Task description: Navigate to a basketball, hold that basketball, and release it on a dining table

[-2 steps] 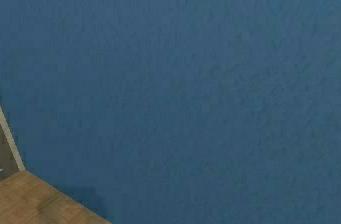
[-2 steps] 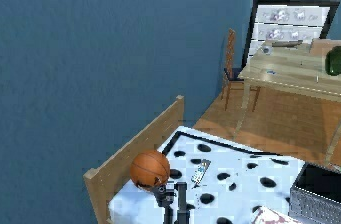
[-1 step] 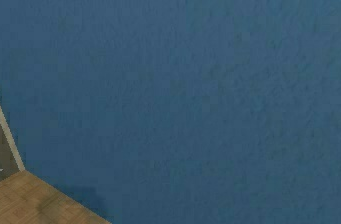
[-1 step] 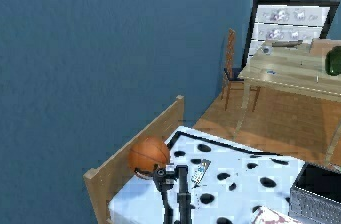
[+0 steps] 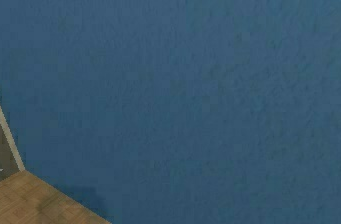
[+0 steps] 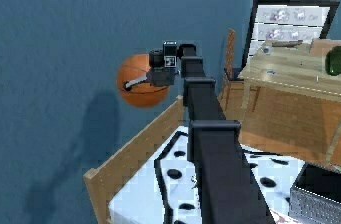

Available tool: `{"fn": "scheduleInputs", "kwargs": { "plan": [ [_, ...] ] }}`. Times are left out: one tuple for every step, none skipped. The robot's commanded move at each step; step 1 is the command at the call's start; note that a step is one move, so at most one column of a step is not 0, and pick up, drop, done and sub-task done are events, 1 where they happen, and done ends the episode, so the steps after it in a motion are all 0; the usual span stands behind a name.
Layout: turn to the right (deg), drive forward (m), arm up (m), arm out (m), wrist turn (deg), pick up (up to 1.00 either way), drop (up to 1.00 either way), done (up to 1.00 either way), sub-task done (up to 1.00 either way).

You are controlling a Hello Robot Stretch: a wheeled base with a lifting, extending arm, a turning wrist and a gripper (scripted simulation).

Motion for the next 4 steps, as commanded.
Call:
{"fn": "scheduleInputs", "kwargs": {
  "plan": [
    [0.0,0.0,0.0,0.0,-45.0,0.0,0.0,0.0,0.0],
    [0.0,0.0,0.0,0.0,-45.0,0.0,0.0,0.0,0.0],
    [0.0,0.0,0.0,0.0,-15.0,0.0,0.0,0.0,0.0],
    [0.0,0.0,0.0,-0.44,0.0,0.0,0.0,0.0,0.0]
  ]
}}
